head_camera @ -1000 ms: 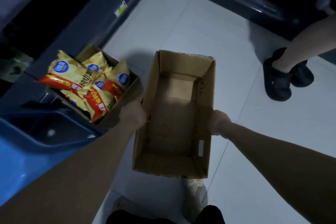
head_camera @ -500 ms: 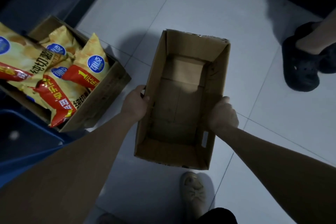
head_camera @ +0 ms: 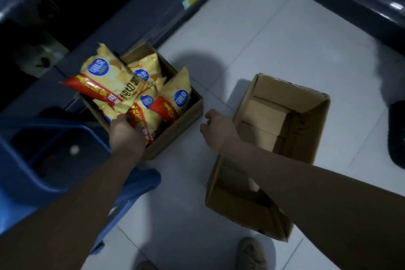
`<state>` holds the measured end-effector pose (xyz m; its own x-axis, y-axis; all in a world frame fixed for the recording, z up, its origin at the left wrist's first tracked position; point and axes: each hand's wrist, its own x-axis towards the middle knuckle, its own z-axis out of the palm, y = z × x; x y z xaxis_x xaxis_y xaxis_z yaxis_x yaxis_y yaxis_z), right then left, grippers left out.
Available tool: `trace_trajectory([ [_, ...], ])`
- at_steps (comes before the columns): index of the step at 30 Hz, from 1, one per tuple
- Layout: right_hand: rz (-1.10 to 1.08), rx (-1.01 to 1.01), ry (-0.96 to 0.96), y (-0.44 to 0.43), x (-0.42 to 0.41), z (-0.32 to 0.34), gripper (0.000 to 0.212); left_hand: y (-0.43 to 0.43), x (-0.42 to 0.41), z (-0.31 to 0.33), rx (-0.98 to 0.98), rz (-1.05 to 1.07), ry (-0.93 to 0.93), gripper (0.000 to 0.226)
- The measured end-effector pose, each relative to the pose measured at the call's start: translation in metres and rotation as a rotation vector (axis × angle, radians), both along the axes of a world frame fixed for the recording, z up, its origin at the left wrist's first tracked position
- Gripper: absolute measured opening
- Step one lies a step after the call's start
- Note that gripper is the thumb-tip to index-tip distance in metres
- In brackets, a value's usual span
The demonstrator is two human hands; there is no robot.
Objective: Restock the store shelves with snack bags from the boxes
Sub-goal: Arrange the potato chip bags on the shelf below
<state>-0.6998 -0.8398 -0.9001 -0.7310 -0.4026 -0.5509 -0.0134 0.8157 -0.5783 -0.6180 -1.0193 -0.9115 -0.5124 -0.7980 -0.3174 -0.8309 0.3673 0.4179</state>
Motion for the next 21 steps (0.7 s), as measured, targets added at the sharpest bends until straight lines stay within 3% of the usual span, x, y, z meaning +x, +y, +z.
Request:
trace_trajectory([
  [4,0.074,0.136,0.007,-0.047,-0.003,-0.011,0.035,-0.039,0.013,-0.004,0.056,0.154,-0.176,0.051],
  [9,-0.107,0.183,0.24,-0.081,-0.03,-0.032,0.043,-0.074,0.017,-0.03,0.185,0.231,-0.28,0.059],
  [14,-0.109,0.228,0.056,-0.092,-0.057,-0.064,0.037,-0.083,0.015,-0.052,0.289,0.219,-0.258,0.035],
  [18,-0.153,0.21,0.064,-0.092,-0.064,-0.077,0.033,-0.085,0.017,-0.066,0.386,0.325,-0.174,0.033],
  [21,-0.243,0.098,-0.008,-0.09,-0.062,-0.084,0.044,-0.089,0.021,-0.076,0.425,0.404,-0.121,0.033],
])
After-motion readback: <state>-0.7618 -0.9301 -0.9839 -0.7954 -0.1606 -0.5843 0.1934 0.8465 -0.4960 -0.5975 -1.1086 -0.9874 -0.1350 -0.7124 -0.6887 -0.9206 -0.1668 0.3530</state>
